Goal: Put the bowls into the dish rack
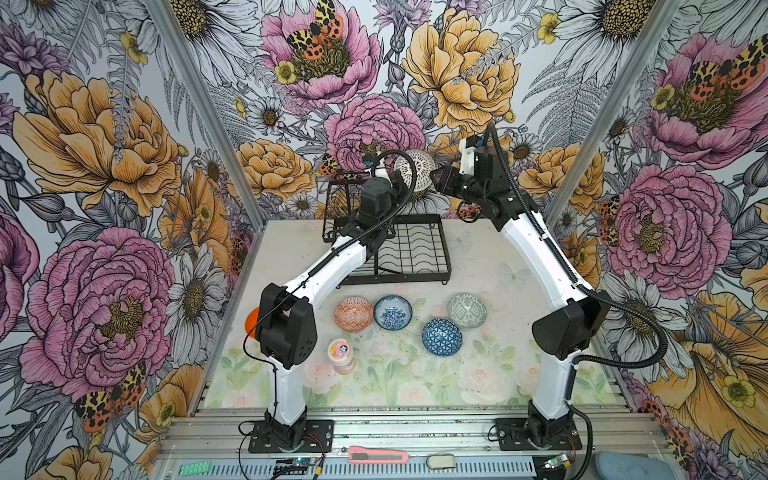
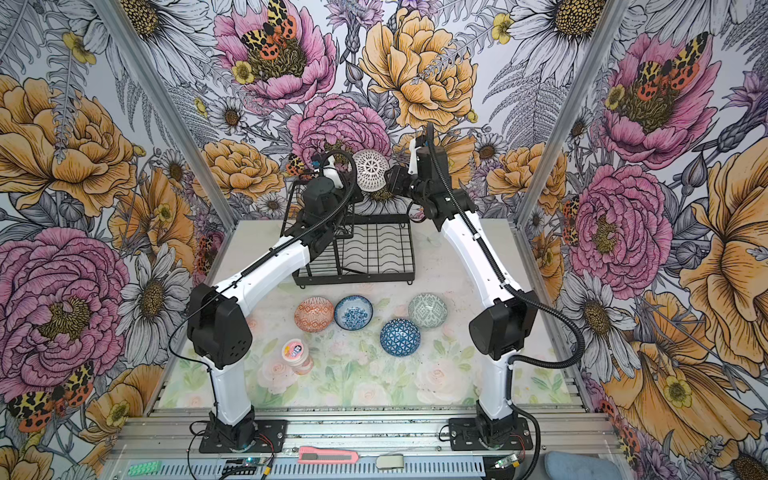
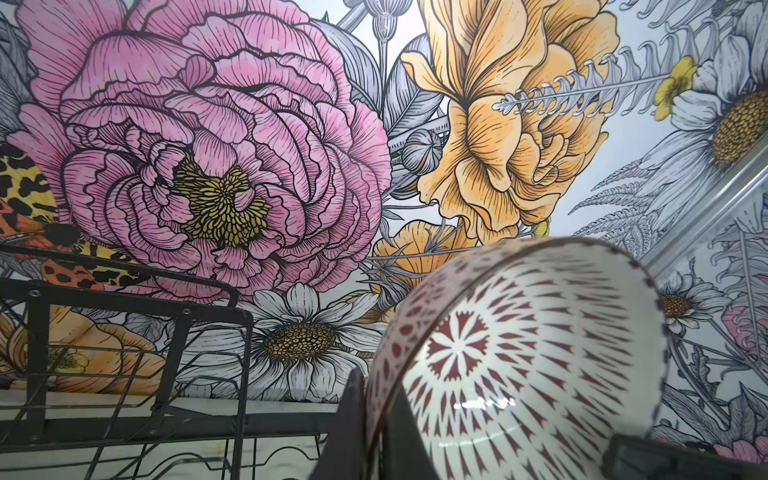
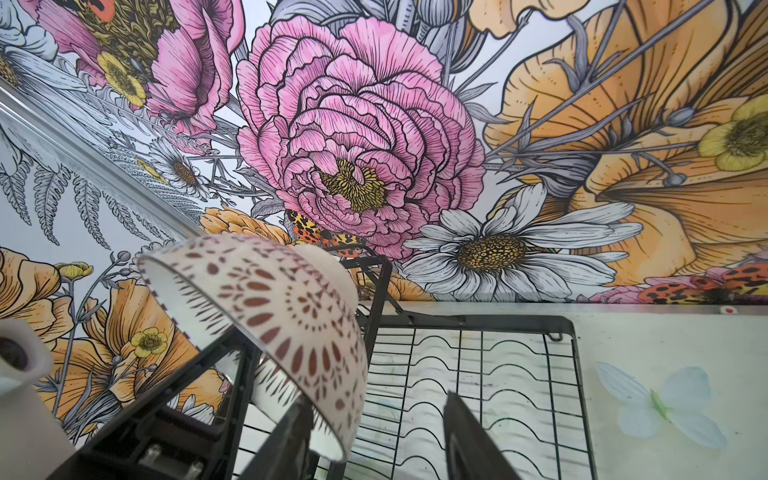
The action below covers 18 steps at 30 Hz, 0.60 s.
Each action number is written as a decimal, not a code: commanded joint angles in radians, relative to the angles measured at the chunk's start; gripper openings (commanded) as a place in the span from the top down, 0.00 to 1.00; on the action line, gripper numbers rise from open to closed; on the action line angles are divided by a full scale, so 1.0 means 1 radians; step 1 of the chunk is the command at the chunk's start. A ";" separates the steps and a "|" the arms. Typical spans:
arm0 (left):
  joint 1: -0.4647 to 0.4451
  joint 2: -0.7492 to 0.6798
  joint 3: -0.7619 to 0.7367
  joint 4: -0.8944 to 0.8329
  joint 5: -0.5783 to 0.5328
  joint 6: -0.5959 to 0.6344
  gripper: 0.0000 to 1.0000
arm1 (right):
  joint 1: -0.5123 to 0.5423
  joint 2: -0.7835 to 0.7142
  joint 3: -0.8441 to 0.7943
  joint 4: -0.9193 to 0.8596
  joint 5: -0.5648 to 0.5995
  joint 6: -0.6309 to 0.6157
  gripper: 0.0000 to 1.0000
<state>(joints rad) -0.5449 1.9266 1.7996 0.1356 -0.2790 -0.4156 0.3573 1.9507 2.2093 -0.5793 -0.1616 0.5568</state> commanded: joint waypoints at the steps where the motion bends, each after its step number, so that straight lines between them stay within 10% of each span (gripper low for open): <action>1: -0.023 -0.012 0.024 0.047 0.026 -0.015 1.00 | 0.008 0.009 0.043 0.009 0.027 -0.025 0.52; 18: -0.058 -0.017 0.012 -0.001 0.040 -0.043 0.99 | 0.004 0.022 0.050 0.009 0.112 -0.105 1.00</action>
<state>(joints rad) -0.5983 1.9274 1.8023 0.0860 -0.2817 -0.3965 0.3641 1.9862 2.2284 -0.6395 -0.0357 0.4355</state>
